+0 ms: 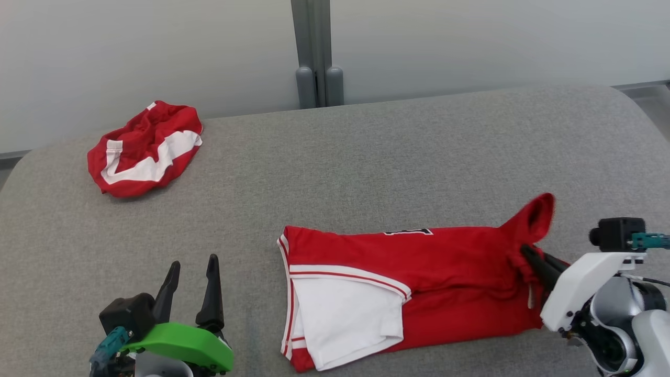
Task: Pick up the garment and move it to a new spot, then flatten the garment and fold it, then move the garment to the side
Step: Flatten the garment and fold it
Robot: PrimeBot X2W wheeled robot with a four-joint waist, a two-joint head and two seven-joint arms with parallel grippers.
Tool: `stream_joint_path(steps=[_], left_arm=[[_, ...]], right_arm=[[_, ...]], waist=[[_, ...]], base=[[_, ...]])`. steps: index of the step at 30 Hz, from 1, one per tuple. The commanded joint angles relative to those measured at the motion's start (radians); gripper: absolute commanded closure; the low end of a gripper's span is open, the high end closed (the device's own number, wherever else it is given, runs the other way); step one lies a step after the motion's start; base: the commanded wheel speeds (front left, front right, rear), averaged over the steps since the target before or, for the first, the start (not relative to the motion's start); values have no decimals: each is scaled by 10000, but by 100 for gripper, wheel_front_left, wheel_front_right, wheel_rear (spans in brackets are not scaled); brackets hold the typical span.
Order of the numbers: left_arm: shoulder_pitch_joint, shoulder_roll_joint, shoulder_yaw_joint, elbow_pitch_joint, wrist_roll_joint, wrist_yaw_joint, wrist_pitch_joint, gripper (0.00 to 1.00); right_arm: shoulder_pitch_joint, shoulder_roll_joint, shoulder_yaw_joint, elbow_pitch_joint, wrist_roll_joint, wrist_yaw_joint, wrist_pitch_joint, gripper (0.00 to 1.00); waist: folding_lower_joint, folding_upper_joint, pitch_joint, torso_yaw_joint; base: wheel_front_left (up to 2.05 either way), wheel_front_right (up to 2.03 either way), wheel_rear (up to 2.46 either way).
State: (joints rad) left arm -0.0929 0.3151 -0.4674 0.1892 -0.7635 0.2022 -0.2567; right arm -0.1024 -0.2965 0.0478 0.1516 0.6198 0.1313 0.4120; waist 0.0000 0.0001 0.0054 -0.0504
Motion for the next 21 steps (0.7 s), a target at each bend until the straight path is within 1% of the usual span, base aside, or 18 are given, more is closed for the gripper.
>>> stream_joint_path(steps=[1,4,6,10,13,16,21], left_arm=[[-91,-24,7,23,19,-55,-49,0],[-174,-39,-9,74,38,-88,-51,0],[-216,-54,-28,104,49,-109,-51,0],[-235,-102,-95,171,75,-169,-38,0],[-271,-145,-144,223,87,-221,-31,0],[-347,-196,-214,270,102,-263,-12,0],[-482,-284,-346,334,124,-342,37,0]], right_arm=[[191,152,171,-453,159,-10,204,100],[377,546,658,-1339,414,-10,628,100],[376,798,1020,-1675,523,-10,808,100],[197,1446,1735,-1693,695,-10,927,100],[37,1875,2256,-1307,720,-9,727,100],[-244,2207,2732,-598,810,-9,308,100],[-926,2440,3285,942,1145,-7,-603,100]], waist=[[0,-1,-14,107],[0,-1,-26,301],[0,-1,-30,446],[0,-1,-50,794],[0,-1,-47,1070],[0,-1,-45,1369],[0,-1,-26,1857]], base=[[0,0,0],[0,0,0],[0,0,0],[0,0,0],[0,0,0],[0,0,0],[0,0,0]])
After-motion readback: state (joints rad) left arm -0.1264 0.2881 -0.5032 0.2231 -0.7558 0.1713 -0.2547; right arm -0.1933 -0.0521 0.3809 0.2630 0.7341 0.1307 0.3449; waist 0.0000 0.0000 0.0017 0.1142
